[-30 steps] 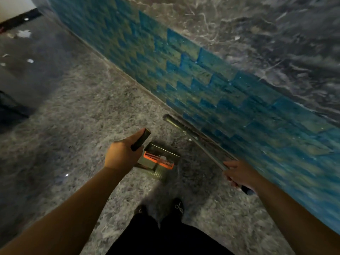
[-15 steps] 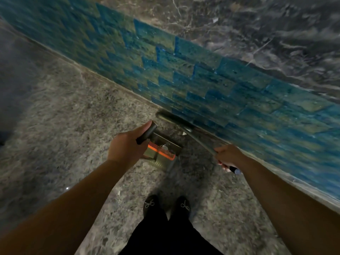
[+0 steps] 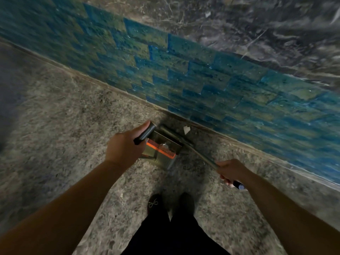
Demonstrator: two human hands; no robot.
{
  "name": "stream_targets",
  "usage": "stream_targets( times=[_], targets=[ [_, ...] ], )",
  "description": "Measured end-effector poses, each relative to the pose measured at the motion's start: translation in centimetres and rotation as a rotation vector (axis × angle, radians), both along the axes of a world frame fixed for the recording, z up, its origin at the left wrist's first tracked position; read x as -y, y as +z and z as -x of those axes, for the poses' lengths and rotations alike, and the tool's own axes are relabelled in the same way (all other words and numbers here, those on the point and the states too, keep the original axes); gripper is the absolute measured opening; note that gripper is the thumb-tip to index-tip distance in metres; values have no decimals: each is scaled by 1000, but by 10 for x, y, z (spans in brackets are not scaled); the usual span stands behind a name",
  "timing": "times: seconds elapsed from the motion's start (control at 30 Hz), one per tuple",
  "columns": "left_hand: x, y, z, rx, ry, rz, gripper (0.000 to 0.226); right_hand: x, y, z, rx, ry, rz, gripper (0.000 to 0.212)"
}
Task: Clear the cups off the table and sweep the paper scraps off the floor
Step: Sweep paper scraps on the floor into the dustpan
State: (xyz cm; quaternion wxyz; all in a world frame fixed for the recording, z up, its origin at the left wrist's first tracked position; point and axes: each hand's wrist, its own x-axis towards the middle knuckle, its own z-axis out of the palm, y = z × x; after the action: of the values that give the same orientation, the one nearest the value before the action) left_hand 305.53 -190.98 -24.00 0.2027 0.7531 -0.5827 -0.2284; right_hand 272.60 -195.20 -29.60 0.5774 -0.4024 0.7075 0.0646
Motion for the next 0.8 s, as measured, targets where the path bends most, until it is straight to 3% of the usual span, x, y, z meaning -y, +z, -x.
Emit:
stream_targets(
  times=[0.33,0.5,0.73,0.8],
  targets=[
    [-7,2,2,13,-44,47,58,-10,21,21,-44,-100,70,41],
    [0,1,3,8,-35,22,57,25,-2,22,-110,-43,65,24],
    [12,-2,7,-11,-47,58,60,36,-18,14,-123,75,26,26],
    [16,-1,8,-18,-55,43,61,35,-12,16,-105,25,21,26]
  ],
)
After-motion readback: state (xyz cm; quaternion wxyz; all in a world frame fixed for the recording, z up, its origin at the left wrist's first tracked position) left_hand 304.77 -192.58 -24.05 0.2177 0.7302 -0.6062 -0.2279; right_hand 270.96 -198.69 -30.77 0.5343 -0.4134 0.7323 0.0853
